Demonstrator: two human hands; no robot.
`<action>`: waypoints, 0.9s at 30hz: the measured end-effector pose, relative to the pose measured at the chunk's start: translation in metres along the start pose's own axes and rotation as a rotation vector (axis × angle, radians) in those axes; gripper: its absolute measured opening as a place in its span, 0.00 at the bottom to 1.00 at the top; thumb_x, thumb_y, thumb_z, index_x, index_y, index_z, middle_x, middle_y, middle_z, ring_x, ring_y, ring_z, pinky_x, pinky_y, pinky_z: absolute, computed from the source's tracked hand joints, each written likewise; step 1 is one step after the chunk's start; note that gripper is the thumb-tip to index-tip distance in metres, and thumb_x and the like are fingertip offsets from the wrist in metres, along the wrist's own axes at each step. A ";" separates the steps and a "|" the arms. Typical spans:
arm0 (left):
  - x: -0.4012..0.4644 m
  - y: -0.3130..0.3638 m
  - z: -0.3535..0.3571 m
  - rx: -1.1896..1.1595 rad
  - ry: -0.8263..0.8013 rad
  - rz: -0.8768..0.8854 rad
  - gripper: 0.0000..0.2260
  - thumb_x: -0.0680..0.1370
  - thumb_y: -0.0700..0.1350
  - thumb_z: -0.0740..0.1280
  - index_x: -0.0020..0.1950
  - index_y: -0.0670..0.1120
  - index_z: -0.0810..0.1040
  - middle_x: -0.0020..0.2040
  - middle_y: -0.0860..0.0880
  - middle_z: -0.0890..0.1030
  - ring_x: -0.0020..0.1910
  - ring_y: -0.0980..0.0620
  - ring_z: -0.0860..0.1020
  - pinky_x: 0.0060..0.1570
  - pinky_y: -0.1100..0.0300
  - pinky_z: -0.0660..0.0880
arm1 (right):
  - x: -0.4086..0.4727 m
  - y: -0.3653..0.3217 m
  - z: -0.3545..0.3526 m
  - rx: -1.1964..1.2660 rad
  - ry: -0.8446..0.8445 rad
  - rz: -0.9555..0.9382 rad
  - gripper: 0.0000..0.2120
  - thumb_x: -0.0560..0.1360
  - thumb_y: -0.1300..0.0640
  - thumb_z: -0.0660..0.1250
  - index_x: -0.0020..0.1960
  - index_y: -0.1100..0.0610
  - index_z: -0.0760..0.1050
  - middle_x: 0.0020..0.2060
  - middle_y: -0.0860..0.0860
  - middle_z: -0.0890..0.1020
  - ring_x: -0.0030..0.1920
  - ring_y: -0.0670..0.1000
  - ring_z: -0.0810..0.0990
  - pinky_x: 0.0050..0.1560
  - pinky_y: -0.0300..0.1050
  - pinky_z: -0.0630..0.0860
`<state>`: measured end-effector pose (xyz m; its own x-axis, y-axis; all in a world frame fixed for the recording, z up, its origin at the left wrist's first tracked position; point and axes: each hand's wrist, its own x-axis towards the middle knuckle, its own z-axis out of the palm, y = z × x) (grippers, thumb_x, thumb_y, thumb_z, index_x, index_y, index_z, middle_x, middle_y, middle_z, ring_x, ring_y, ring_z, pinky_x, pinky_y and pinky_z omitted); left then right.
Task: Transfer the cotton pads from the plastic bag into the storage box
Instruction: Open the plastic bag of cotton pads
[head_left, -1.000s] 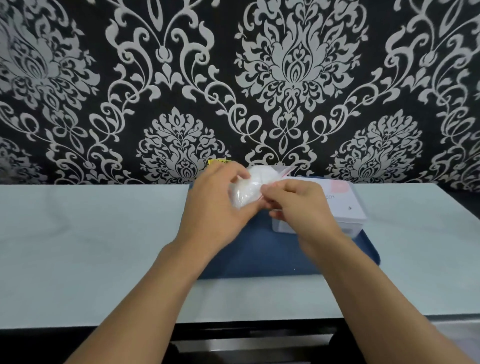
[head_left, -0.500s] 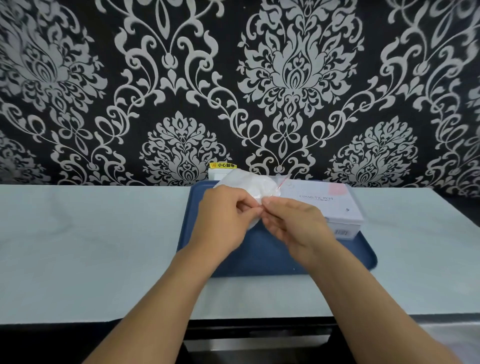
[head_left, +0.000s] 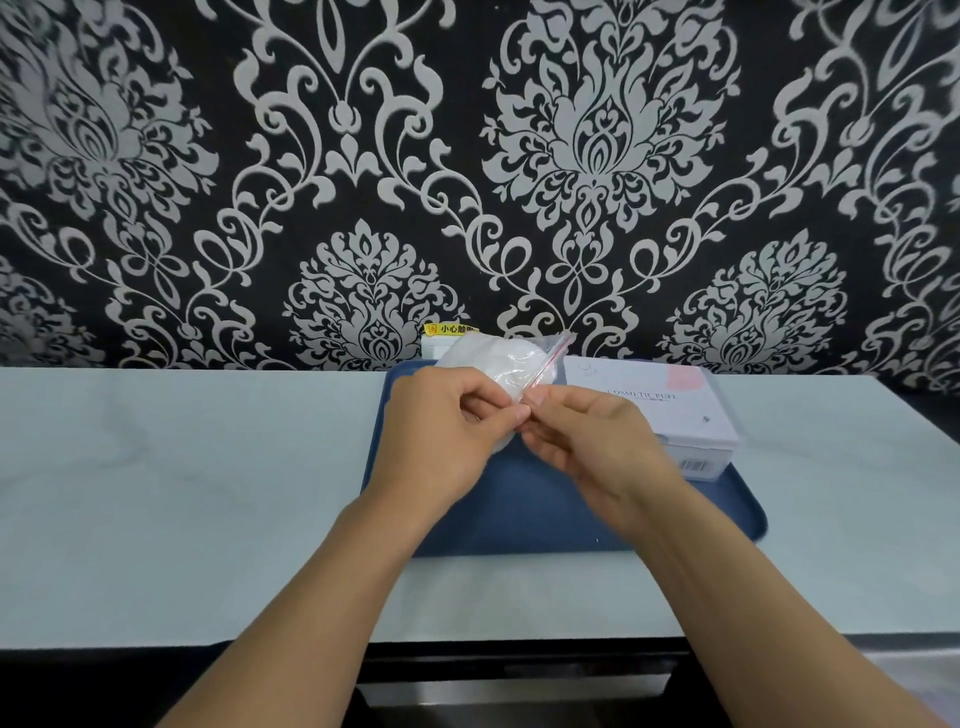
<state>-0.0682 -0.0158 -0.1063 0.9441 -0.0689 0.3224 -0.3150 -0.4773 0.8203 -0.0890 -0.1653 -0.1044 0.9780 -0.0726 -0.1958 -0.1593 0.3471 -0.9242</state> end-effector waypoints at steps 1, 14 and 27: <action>0.000 0.001 0.000 0.027 0.015 0.030 0.04 0.71 0.48 0.79 0.39 0.50 0.86 0.32 0.55 0.83 0.31 0.61 0.79 0.34 0.69 0.75 | 0.000 0.000 0.001 -0.004 -0.004 -0.022 0.04 0.77 0.63 0.69 0.47 0.63 0.82 0.36 0.53 0.86 0.37 0.45 0.84 0.43 0.36 0.81; 0.004 -0.004 -0.003 -0.003 0.015 0.008 0.04 0.76 0.43 0.73 0.42 0.46 0.85 0.36 0.53 0.84 0.34 0.58 0.80 0.37 0.69 0.74 | 0.001 0.005 0.005 -0.209 0.031 -0.133 0.07 0.79 0.62 0.68 0.48 0.65 0.82 0.38 0.56 0.84 0.40 0.48 0.83 0.44 0.38 0.81; 0.003 0.008 -0.003 0.535 -0.144 0.256 0.05 0.76 0.43 0.70 0.50 0.49 0.82 0.47 0.50 0.83 0.46 0.47 0.81 0.47 0.48 0.79 | -0.002 0.011 0.013 -0.160 0.099 -0.031 0.10 0.76 0.68 0.61 0.40 0.65 0.78 0.36 0.60 0.84 0.37 0.53 0.84 0.46 0.45 0.84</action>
<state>-0.0685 -0.0175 -0.0975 0.8603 -0.3396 0.3802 -0.4763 -0.8014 0.3618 -0.0909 -0.1489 -0.1099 0.9659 -0.1751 -0.1908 -0.1568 0.1910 -0.9690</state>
